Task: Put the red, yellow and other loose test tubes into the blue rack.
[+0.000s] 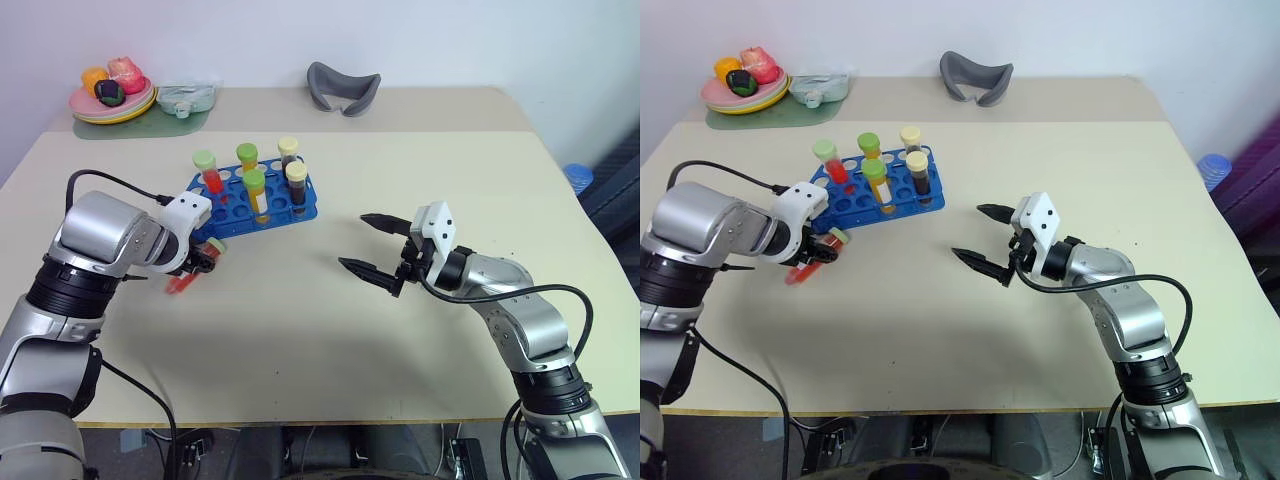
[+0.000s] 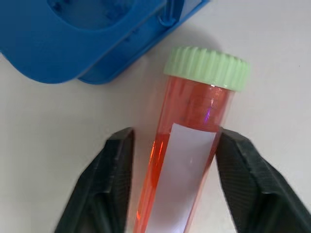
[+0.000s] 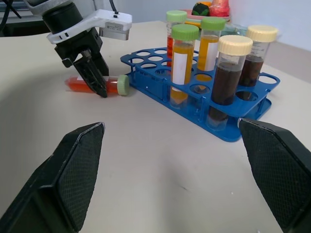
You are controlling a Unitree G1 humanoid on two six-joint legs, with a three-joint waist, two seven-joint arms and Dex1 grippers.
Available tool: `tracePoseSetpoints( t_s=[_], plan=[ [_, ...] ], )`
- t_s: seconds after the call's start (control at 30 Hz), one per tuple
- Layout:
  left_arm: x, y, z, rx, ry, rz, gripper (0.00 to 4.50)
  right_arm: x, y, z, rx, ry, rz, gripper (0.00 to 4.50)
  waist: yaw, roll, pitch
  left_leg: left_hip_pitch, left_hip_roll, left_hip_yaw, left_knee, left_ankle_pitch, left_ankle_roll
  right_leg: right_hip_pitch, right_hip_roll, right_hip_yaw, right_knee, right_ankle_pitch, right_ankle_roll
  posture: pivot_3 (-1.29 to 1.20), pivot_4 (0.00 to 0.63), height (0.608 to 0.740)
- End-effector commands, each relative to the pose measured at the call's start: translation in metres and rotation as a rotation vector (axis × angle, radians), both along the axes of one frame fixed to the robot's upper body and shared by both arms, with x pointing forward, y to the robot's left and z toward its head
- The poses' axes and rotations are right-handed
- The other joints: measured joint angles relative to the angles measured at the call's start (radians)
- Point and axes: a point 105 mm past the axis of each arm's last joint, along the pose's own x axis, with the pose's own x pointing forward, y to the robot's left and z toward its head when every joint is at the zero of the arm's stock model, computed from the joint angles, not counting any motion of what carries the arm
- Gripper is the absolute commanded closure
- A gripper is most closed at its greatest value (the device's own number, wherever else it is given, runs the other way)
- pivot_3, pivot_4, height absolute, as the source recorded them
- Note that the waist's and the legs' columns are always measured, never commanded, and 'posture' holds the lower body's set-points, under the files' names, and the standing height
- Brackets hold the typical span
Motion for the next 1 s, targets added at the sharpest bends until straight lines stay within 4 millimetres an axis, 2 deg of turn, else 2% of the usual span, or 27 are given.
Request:
tracePoseSetpoints(
  t_s=[0.03,0.1,0.17,0.4,0.53,0.7,0.8,0.83,0.93,1.0],
  plan=[
    [-0.001,0.009,-0.001,0.033,-0.002,0.033,1.95,-0.003,0.005,0.013,0.013,-0.054,0.024,0.0,0.0,0.0,0.0,0.0,0.0,0.0,0.0,0.0,0.0,0.0,0.0,0.0,0.0,0.0,0.0,0.0,0.15,0.735],
    [-0.002,0.009,-0.001,0.034,-0.007,0.027,2.55,-0.003,0.005,0.013,0.013,-0.055,0.025,0.0,0.0,0.0,0.0,0.0,0.0,0.0,0.0,0.0,0.0,0.0,0.0,0.0,0.0,0.0,0.0,0.0,0.15,0.735],
    [-0.002,0.009,0.0,0.048,-0.015,0.018,3.43,-0.002,0.005,0.013,0.013,-0.055,0.027,0.0,-0.001,0.0,0.0,0.0,0.0,0.0,0.0,0.0,0.0,0.0,0.0,0.0,0.0,0.0,0.0,0.0,0.15,0.735],
    [-0.006,0.005,0.003,0.033,-0.028,-0.004,3.43,-0.003,0.006,0.013,0.012,-0.055,0.028,0.0,-0.001,0.0,0.0,0.0,0.0,0.0,0.0,0.0,0.0,0.0,0.0,0.0,0.0,0.0,0.0,0.0,0.15,0.735],
    [-0.021,-0.007,0.016,-0.008,-0.074,-0.118,3.43,-0.003,0.004,0.013,0.011,-0.056,0.022,0.0,-0.003,0.0,0.0,-0.001,0.0,0.001,0.0,0.0,0.0,-0.001,0.0,0.001,0.0,0.0,0.0,0.0,0.15,0.735],
    [-0.024,-0.018,0.06,-0.11,-0.433,-0.209,3.43,-0.004,0.001,0.012,0.009,-0.055,0.017,0.0,0.002,-0.001,0.0,-0.002,0.0,0.0,0.0,0.0,0.0,-0.002,-0.002,0.001,0.0,0.0,0.0,0.0,0.15,0.735],
    [-0.025,-0.028,0.103,-0.264,-0.803,-0.28,3.43,-0.003,0.002,0.013,0.011,-0.054,0.021,0.0,0.005,-0.001,0.0,-0.002,0.0,0.0,0.001,0.0,0.0,-0.001,-0.002,0.001,0.0,0.0,0.0,0.0,0.15,0.735],
    [-0.023,-0.024,0.11,-0.274,-0.873,-0.248,3.43,-0.002,0.003,0.013,0.012,-0.055,0.023,0.0,0.006,-0.001,0.0,-0.002,0.0,0.0,0.001,0.0,0.0,0.0,-0.003,0.0,-0.001,0.0,0.0,0.0,0.15,0.735],
    [-0.004,-0.001,0.126,-0.231,-1.092,-0.009,3.43,-0.001,0.005,0.014,0.016,-0.054,0.031,0.0,0.006,0.0,0.0,-0.001,0.0,0.0,0.001,0.0,0.0,0.0,-0.002,0.0,-0.001,0.0,0.0,0.0,0.15,0.735],
    [0.001,-0.005,0.132,-0.211,-1.204,0.032,3.43,0.0,0.006,0.014,0.015,-0.054,0.038,0.0,0.004,-0.001,0.0,-0.001,0.0,0.0,0.001,0.0,0.0,0.0,-0.001,0.0,0.0,0.0,0.0,0.0,0.15,0.735]
  ],
)
